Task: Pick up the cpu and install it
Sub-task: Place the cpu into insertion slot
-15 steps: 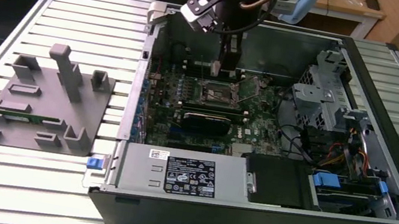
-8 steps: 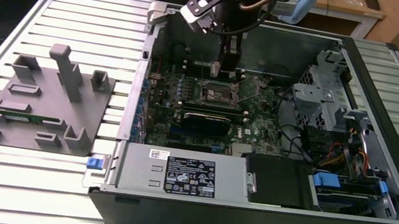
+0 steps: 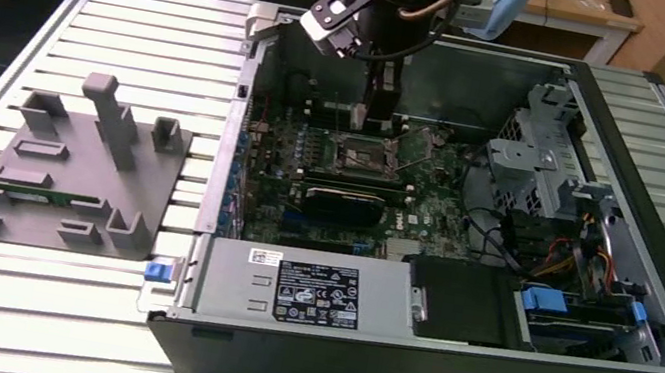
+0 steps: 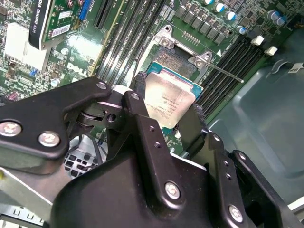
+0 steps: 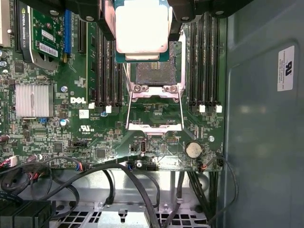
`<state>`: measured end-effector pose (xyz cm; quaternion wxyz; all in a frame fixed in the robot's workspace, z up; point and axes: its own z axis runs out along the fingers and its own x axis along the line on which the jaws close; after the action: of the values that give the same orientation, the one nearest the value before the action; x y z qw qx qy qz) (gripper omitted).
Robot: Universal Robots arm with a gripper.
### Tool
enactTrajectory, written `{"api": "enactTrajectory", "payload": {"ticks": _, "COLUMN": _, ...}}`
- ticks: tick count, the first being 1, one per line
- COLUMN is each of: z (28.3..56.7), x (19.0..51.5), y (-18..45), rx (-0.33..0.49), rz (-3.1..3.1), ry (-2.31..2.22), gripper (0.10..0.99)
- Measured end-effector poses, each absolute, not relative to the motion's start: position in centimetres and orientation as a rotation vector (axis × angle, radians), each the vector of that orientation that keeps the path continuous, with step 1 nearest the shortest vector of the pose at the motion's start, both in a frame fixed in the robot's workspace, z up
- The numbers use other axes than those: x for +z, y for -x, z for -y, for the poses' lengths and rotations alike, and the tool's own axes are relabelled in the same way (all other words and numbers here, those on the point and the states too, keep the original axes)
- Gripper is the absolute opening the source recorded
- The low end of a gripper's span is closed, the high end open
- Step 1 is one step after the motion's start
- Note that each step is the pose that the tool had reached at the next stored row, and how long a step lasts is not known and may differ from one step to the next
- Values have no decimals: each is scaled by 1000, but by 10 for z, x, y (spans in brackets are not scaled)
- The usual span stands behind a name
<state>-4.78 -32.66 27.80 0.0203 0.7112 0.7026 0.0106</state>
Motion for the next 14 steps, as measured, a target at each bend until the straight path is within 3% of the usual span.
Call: {"api": "enactTrajectory", "payload": {"ticks": 14, "z": 323, "x": 264, "y": 44, "rx": 33, "rz": -2179, "ry": -2206, "gripper": 525}}
